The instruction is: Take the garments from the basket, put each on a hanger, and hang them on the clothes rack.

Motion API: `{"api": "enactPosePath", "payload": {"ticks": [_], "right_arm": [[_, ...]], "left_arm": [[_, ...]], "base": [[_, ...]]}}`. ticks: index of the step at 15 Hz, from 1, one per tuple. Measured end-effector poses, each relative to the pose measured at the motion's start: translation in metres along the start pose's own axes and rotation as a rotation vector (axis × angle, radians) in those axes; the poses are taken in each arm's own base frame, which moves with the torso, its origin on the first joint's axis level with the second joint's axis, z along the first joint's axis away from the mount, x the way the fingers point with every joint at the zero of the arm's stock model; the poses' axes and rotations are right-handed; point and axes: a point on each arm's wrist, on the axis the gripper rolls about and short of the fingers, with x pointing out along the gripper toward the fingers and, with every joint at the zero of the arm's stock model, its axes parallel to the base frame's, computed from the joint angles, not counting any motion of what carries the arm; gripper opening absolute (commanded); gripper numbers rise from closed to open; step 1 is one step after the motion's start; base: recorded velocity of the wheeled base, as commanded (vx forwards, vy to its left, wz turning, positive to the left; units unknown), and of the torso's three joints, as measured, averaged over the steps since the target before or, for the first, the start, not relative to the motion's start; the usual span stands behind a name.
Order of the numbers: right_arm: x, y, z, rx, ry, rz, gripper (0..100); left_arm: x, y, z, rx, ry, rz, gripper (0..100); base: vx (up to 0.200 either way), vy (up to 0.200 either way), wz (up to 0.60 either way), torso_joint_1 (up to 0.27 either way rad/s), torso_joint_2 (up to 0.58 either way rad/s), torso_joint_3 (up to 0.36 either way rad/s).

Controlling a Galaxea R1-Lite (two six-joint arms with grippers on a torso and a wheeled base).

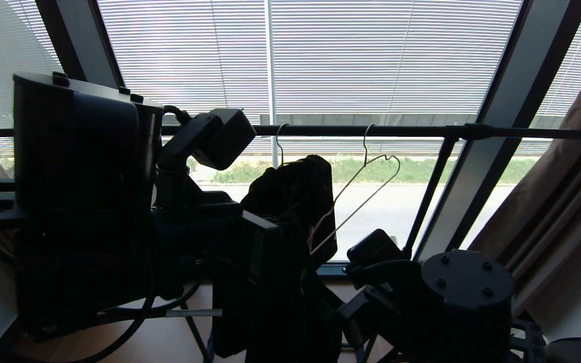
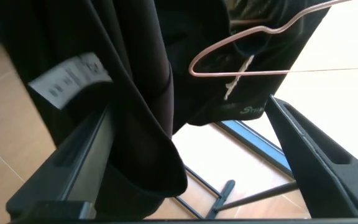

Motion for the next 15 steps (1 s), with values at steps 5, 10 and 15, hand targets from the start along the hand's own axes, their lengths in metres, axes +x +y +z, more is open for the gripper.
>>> {"api": "enactPosePath", "payload": {"ticks": [5, 10, 15], "right_arm": [[0.018, -0.01, -0.007, 0.026, 0.038, -0.051, 100], [0.029, -0.012, -0.007, 0.047, 0.042, -0.076, 0], [0.028, -0.022, 0.001, 0.075, 0.008, -0.106, 0]], "left_arm": [[0.0, 0.0, 0.0, 0.0, 0.001, -0.002, 0], [-0.001, 0.001, -0.003, -0.001, 0.008, 0.002, 0], [0.0, 0.009, -0.01, -0.011, 0.03, 0.028, 0]], "base": [[0.0, 0.0, 0.0, 0.0, 0.0, 0.0], [0.0, 0.0, 0.0, 0.0, 0.0, 0.0], [0.0, 0.0, 0.0, 0.0, 0.0, 0.0]]}}
